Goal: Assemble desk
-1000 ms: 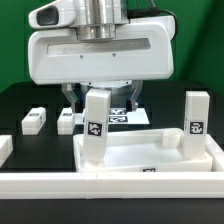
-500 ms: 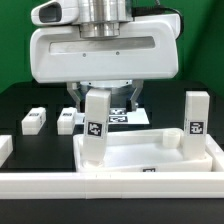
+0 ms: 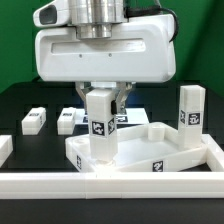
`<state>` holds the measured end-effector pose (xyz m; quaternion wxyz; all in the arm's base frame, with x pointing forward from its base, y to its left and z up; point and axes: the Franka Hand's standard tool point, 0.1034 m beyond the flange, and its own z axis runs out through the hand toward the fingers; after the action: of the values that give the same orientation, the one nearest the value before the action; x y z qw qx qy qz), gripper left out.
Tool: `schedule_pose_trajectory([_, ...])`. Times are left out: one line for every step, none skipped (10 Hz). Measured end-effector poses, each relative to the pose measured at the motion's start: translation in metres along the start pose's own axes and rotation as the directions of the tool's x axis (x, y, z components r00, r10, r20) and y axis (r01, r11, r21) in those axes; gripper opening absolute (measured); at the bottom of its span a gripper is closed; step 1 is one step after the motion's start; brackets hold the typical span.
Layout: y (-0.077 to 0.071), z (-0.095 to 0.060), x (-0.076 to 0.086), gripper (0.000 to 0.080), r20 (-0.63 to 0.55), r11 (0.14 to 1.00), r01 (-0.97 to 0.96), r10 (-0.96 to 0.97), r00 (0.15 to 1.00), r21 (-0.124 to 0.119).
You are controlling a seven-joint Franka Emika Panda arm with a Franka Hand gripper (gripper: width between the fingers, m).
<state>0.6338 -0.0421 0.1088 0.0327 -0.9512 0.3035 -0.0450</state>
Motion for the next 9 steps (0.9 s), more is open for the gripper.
schedule_pose_trajectory([0.0029,0.0017,0.0013,0.0293,0.007,0.981,-0.192,0.192,0.981,-0.005])
schedule_pose_trajectory([0.0035,0.0022,0.0027,0.0293,0.021,0.941,-0.338,0.338,0.941,-0.011])
schedule_pose_trajectory([0.0034,0.0024,0.0027,0.0293,0.023,0.909,-0.417,0.417,0.909,-0.014])
schedule_pose_trajectory([0.0044,0.0025,0.0027,0.0293,0.034,0.849,-0.528,0.528,0.848,-0.01])
schedule_pose_trajectory([0.0049,0.0028,0.0018,0.0293,0.049,0.752,-0.659,0.659,0.751,-0.007])
schedule_pose_trajectory([0.0057,0.0034,0.0007,0.0293,0.06,0.656,-0.755,0.753,0.656,0.015])
schedule_pose_trajectory([0.0073,0.0037,0.0006,0.0293,0.065,0.57,-0.821,0.818,0.571,0.037])
schedule_pose_trajectory([0.0037,0.0039,-0.001,0.0294,0.062,0.494,-0.869,0.867,0.495,0.038])
schedule_pose_trajectory([0.0014,0.0038,-0.0021,0.0294,0.063,0.455,-0.89,0.888,0.456,0.03])
